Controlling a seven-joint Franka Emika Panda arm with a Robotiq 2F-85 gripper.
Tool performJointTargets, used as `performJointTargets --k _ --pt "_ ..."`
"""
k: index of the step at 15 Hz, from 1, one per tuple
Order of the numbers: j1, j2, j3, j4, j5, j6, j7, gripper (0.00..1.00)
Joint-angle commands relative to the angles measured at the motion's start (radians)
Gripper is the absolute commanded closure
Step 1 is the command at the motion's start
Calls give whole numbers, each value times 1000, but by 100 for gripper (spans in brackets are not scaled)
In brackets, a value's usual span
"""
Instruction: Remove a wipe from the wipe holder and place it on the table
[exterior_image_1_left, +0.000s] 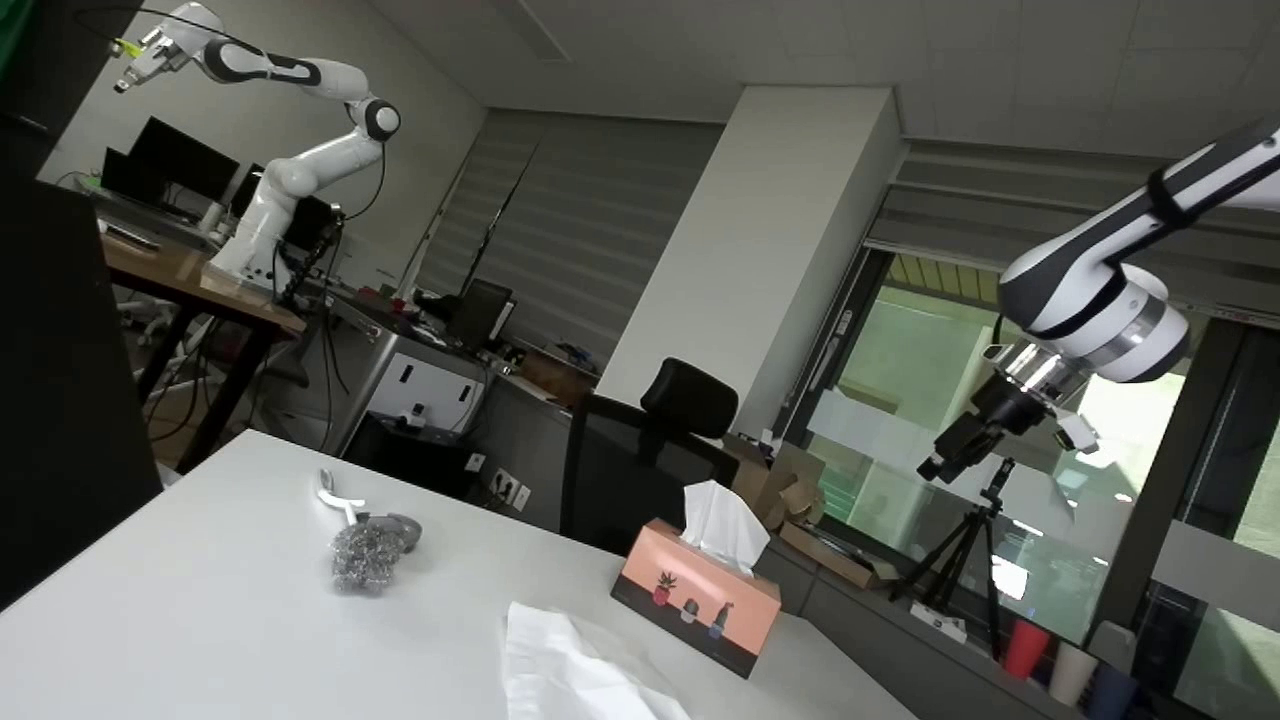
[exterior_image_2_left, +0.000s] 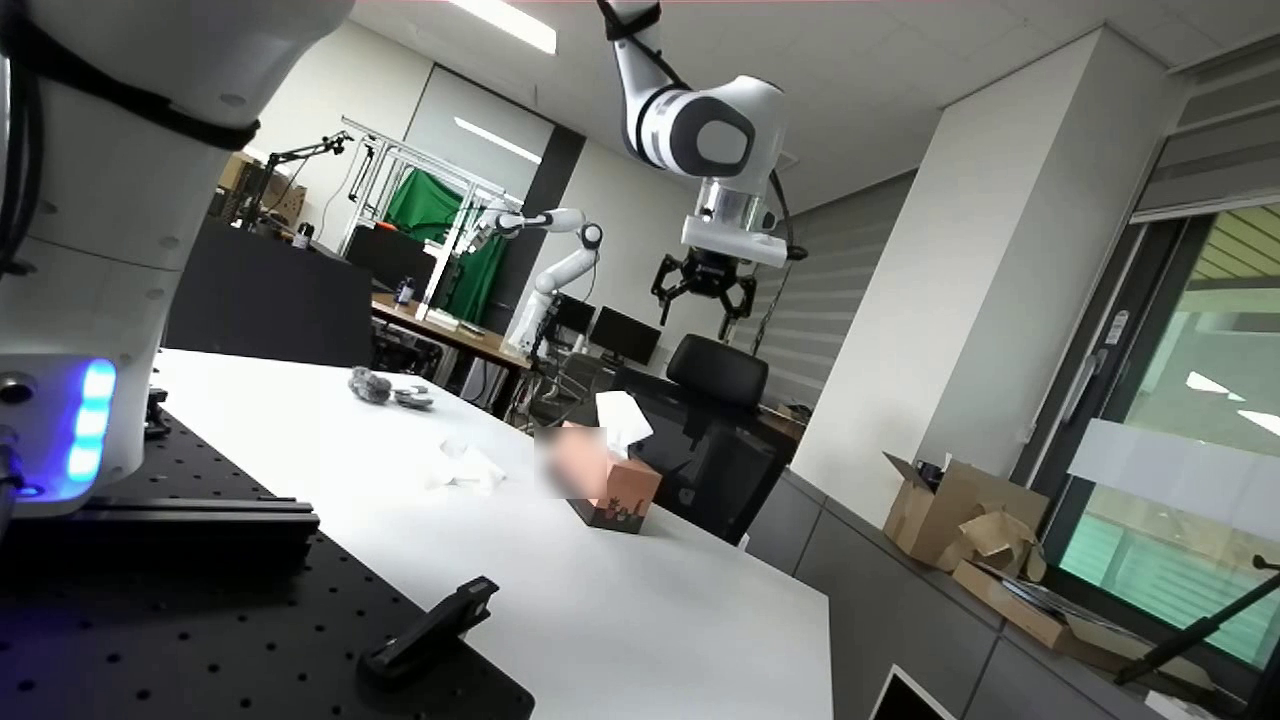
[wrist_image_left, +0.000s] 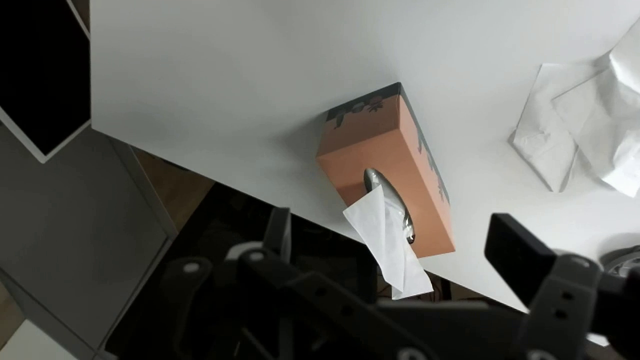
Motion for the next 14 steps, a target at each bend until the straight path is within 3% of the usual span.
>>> performJointTargets --k 1,5,12,13,14 --pt "-94 209 85 239 88 -56 -156 0" --pt "-175 392 182 453 37 -104 -187 0" --pt "-195 642 296 791 -79 -236 -162 0" --pt "-206 572 297 666 -72 -175 -167 0" --pt "-204 591 307 688 -77 -178 -166 0"
